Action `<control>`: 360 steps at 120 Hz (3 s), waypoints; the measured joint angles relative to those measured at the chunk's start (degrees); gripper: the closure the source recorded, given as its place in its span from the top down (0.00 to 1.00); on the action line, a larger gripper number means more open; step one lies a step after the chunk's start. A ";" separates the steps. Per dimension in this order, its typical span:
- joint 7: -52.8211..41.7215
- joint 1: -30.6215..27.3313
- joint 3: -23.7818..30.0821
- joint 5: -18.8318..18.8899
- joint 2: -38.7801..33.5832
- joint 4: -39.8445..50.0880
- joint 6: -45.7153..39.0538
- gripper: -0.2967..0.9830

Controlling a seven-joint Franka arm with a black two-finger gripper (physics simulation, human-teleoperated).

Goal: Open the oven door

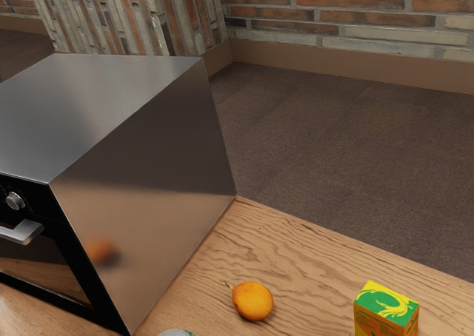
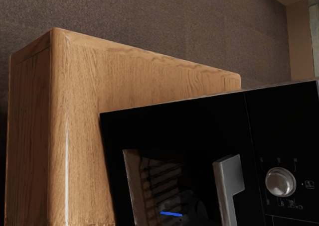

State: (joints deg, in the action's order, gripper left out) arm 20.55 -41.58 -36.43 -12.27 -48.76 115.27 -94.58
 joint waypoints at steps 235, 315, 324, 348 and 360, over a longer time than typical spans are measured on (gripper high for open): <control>13.97 -1.91 8.78 -6.39 -0.92 3.37 5.80 0.77; 4.31 -35.29 26.22 -20.13 -4.03 13.57 12.46 0.77; 2.83 -35.31 26.20 -20.94 -4.50 13.86 13.55 0.77; -0.34 -35.32 22.29 -22.69 -4.13 13.96 16.80 0.77; -1.57 -35.32 24.75 -23.95 -2.96 13.95 17.28 0.77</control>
State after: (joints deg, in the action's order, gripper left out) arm 18.98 -76.91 -11.69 -36.22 -51.72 129.22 -77.31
